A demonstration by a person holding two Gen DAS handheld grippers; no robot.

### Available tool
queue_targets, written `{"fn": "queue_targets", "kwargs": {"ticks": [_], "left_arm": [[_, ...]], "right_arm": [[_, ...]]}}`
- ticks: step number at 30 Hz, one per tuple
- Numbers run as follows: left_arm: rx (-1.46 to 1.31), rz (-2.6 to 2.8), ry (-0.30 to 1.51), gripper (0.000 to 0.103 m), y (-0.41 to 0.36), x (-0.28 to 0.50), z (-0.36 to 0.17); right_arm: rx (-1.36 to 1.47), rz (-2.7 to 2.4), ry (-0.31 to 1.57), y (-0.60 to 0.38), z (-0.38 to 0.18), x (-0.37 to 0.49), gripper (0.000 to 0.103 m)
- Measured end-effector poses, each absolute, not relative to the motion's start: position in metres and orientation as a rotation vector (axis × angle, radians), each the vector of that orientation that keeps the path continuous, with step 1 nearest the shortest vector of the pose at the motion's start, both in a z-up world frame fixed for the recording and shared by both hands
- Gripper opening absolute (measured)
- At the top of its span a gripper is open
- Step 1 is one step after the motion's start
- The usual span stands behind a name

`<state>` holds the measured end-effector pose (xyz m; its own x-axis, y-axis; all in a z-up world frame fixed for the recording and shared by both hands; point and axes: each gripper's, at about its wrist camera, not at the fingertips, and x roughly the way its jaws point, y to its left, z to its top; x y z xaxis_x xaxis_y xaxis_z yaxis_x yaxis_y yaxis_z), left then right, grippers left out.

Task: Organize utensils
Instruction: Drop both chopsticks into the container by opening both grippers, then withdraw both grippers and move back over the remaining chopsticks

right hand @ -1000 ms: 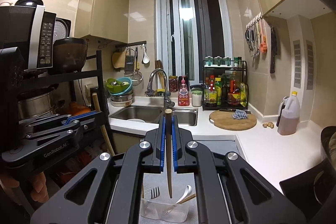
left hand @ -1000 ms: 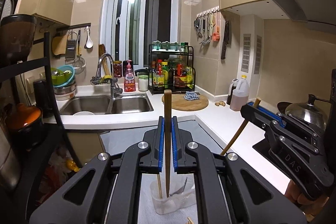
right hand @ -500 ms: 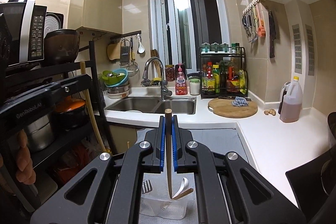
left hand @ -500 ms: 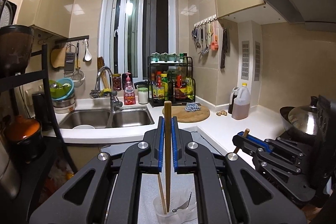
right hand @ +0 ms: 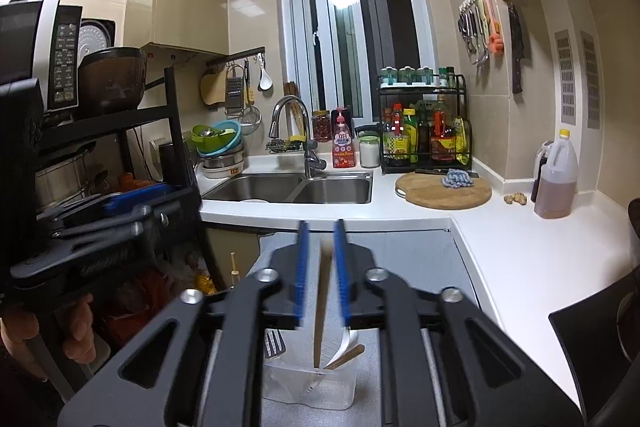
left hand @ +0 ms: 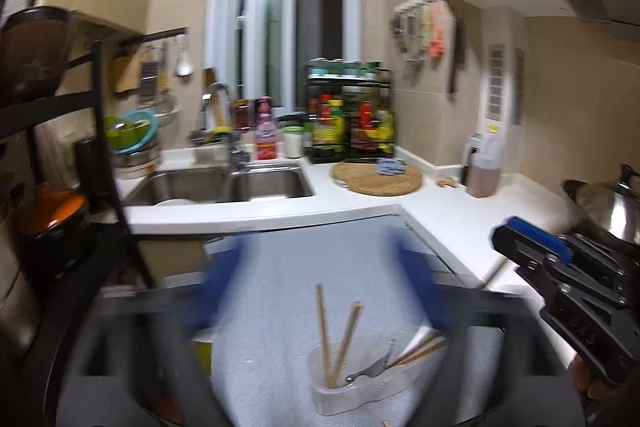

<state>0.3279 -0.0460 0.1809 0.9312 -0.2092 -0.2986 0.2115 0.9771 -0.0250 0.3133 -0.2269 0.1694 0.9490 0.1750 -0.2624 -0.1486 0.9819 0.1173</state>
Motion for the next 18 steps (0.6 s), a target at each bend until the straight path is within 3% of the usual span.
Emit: {"fn": "queue_targets", "kwargs": {"ticks": [2, 11, 18], "left_arm": [[-0.044, -0.209, 0.289, 0.093, -0.035, 0.318, 0.182], [-0.034, -0.124, 0.381, 0.095, -0.010, 0.261, 0.150], [-0.064, -0.107, 0.441, 0.095, 0.003, 0.188, 0.109]], "right_arm": [[0.116, 0.153, 0.263, -0.232, 0.170, 0.306, 0.040], [0.120, 0.120, 0.259, -0.231, 0.156, 0.234, 0.068], [0.131, 0.120, 0.364, -0.220, 0.108, 0.158, 0.080]]}}
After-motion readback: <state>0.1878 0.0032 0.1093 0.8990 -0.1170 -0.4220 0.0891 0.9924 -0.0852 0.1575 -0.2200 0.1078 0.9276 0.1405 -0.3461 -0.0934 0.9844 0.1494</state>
